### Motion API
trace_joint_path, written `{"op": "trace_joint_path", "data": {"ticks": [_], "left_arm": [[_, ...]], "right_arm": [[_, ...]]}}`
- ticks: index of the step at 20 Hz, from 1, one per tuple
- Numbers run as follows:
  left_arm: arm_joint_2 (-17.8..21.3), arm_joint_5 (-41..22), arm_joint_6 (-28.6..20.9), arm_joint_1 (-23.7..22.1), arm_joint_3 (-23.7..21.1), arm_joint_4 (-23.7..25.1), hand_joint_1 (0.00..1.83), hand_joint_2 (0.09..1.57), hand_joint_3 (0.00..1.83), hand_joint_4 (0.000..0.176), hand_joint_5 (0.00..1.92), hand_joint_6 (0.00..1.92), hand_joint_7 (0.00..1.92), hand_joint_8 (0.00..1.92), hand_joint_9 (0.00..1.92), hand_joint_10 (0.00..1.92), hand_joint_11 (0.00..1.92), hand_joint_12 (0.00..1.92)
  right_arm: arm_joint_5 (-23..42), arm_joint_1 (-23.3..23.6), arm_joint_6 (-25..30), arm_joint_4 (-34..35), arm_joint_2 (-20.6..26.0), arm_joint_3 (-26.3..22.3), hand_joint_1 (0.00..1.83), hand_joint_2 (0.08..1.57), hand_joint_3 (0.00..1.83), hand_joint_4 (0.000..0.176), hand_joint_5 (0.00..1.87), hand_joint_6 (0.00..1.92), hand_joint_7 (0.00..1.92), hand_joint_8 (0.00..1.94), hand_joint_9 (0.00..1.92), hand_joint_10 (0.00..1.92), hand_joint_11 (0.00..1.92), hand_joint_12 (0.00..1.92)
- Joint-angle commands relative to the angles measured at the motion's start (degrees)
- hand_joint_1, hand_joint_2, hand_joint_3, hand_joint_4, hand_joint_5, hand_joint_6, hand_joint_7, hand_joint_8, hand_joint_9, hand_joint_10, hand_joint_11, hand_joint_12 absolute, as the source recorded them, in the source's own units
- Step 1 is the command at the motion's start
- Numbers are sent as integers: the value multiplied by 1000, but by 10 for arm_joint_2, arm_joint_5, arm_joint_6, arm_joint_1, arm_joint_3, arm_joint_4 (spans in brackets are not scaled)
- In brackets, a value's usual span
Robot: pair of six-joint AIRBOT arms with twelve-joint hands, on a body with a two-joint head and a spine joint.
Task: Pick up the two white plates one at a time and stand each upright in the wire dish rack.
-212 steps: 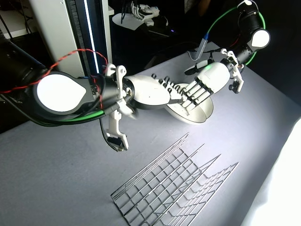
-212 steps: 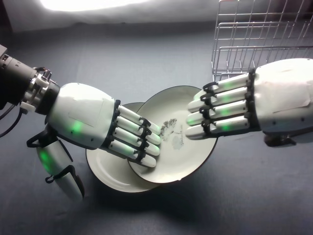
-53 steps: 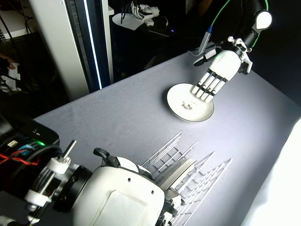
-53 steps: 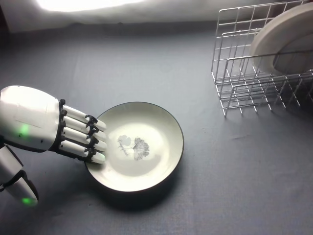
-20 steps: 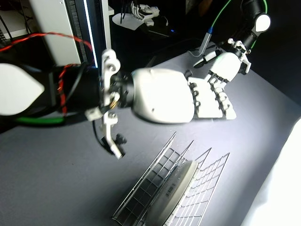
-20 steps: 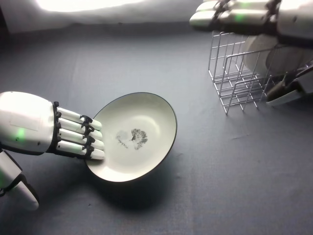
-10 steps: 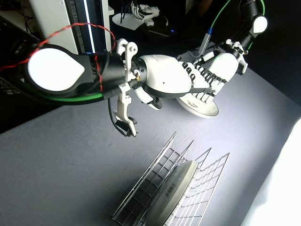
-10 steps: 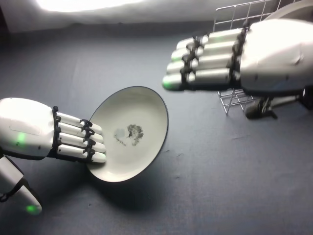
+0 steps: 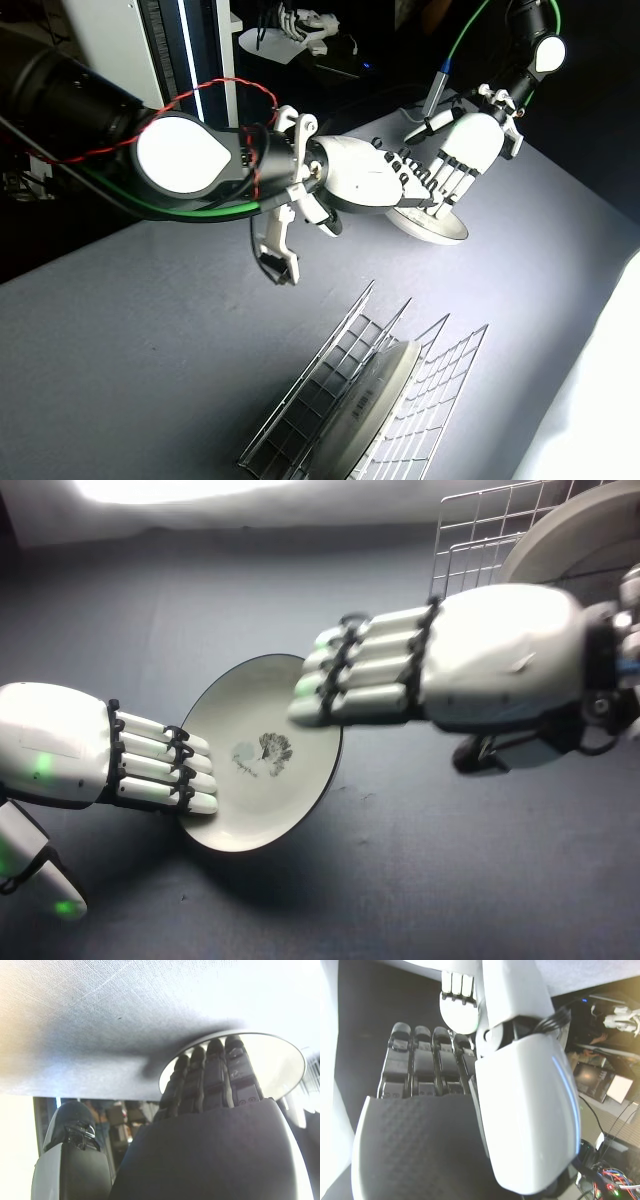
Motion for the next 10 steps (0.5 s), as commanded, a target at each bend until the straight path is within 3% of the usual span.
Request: {"op": "trace_joint_path", "data": {"ticks": [1, 10], "left_arm": [[-7, -16, 0, 7, -4, 11, 0, 1054, 0, 0, 49, 6, 3, 1, 0, 0, 0, 0], [-7, -16, 0, 7, -2, 9, 0, 1065, 4, 0, 43, 6, 0, 0, 0, 0, 0, 0]], "right_arm": [[35, 5, -2, 27, -6, 6, 1423, 982, 12, 0, 0, 0, 0, 0, 0, 0, 4, 2], [26, -14, -6, -6, -91, 68, 1404, 1000, 5, 0, 0, 0, 0, 0, 0, 0, 18, 9]]}}
